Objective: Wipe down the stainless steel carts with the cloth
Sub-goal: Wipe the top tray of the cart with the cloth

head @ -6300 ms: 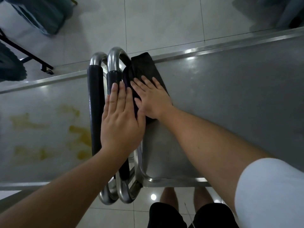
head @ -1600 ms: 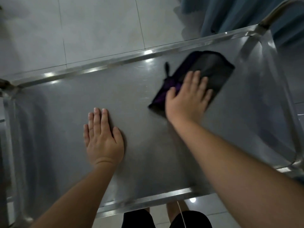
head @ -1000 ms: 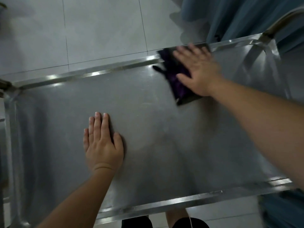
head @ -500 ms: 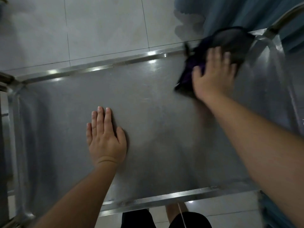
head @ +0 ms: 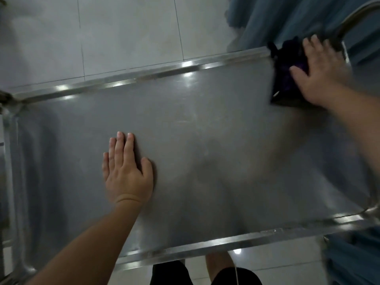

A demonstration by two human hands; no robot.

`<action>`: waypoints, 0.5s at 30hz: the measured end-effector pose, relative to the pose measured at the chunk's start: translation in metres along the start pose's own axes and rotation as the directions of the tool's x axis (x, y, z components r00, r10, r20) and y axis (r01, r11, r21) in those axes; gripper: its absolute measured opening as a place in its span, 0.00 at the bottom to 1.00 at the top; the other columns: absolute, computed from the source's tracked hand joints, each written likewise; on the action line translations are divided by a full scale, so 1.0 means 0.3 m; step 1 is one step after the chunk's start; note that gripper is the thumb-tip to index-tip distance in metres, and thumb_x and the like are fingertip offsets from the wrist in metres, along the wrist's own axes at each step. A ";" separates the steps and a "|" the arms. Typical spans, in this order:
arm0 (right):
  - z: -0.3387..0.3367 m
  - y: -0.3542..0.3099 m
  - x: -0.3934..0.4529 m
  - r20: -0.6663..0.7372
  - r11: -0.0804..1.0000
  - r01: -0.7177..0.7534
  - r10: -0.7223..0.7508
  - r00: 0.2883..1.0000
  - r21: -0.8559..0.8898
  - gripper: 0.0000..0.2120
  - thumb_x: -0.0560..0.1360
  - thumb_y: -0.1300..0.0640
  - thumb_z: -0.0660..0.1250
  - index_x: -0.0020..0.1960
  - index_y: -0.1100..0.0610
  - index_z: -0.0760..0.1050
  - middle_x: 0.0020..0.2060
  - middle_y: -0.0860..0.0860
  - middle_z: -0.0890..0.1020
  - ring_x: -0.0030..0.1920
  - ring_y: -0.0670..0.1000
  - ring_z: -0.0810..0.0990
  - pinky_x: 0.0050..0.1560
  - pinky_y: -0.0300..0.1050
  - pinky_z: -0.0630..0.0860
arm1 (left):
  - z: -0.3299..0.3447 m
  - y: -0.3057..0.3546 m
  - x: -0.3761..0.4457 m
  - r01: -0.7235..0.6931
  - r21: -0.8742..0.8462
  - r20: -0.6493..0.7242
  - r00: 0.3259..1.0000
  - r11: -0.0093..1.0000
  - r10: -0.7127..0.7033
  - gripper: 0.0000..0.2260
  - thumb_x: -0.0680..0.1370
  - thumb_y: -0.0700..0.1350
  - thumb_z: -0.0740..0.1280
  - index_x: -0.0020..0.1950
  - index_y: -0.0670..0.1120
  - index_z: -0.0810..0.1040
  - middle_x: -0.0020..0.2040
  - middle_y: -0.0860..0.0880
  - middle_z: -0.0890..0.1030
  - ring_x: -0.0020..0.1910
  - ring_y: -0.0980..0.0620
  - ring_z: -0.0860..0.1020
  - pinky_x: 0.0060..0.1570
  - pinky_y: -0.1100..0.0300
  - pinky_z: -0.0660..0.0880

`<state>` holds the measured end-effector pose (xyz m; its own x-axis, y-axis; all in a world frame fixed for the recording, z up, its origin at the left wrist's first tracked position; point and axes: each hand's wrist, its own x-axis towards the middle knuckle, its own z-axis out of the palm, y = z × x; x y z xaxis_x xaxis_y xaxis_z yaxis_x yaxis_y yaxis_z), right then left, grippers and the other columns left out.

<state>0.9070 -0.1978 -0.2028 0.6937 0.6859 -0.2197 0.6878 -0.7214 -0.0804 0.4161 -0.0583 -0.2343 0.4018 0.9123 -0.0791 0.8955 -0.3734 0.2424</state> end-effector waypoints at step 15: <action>0.251 0.275 -1.005 0.005 0.999 0.039 -0.039 0.999 0.002 0.36 0.84 0.35 0.48 0.86 0.49 0.49 0.86 0.47 0.51 0.85 0.54 0.48 0.83 0.59 0.47 | -0.002 0.000 -0.001 0.011 -0.020 -0.003 1.000 1.000 -0.011 0.32 0.80 0.56 0.56 0.86 0.54 0.58 0.87 0.51 0.56 0.86 0.52 0.51 0.84 0.50 0.45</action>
<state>0.7385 -0.4711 -0.2165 0.6652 0.7132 -0.2212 0.7141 -0.6941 -0.0906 0.4160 -0.0586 -0.2337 0.3911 0.9170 -0.0789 0.8959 -0.3597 0.2606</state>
